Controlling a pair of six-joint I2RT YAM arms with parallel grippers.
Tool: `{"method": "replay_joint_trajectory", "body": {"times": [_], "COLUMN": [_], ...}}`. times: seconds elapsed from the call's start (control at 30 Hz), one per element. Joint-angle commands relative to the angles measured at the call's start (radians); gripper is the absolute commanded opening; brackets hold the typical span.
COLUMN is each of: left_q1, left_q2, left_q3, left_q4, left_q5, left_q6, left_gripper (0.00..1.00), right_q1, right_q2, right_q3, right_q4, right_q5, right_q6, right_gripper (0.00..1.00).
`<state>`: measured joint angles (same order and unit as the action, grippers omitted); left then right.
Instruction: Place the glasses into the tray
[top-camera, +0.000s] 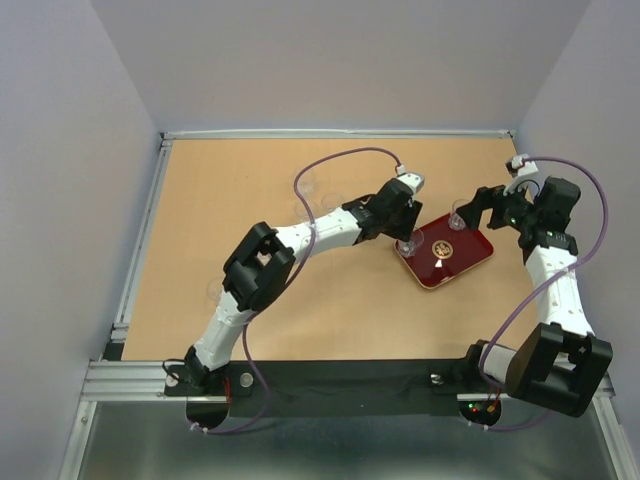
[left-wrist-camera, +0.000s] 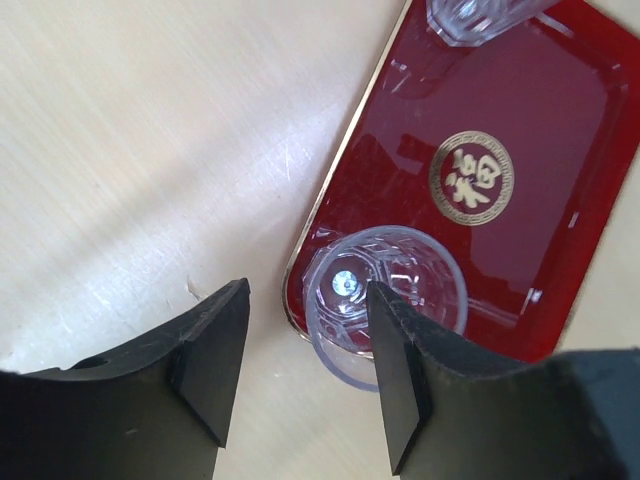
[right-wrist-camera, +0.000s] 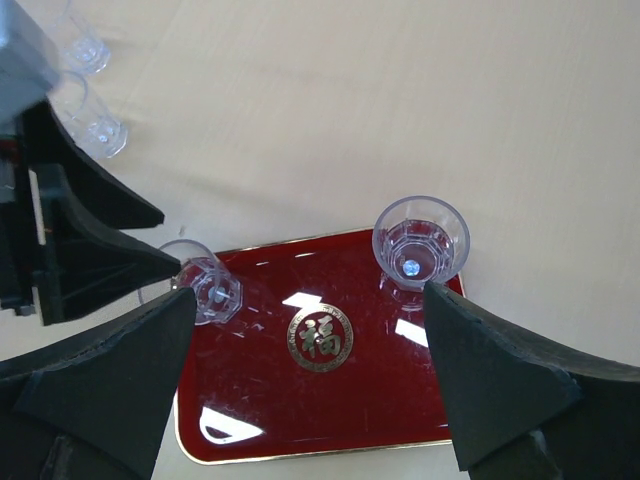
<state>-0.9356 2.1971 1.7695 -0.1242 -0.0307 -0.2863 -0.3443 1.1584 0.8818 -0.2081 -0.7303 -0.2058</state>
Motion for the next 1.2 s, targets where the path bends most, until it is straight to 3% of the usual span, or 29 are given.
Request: {"method": "replay_joint_trajectory", "body": {"times": [0.0,0.3,0.7,0.87,1.17], "left_q1": [-0.006,0.007,0.116,0.247,0.478], "left_q2": [-0.172,-0.365,-0.655,-0.757,-0.801], "left_q3": [0.002,-0.157,-0.508,-0.662,-0.783], "left_q4": [0.054,0.113,0.255,0.305,0.351], "left_q5": [-0.018,-0.074,-0.149,-0.147,-0.002], "left_q6": [0.027,0.049,-0.014,-0.102,-0.255], "left_gripper": [0.62,0.67,0.75,0.84,0.84], "right_q1": [-0.012,-0.021,-0.03,-0.03,-0.035], "right_q2": [-0.02,-0.02,-0.02,-0.02,-0.022], "right_q3": [0.011,0.006,0.0,-0.001,-0.001], "right_q4": [0.052,0.05,0.052,0.052,0.05], "right_q5": [-0.023,-0.038,-0.069,-0.075,-0.078], "right_q6": [-0.003,-0.01,-0.021,-0.023,-0.021], "right_gripper": [1.0,1.0,1.0,1.0,1.0]}}
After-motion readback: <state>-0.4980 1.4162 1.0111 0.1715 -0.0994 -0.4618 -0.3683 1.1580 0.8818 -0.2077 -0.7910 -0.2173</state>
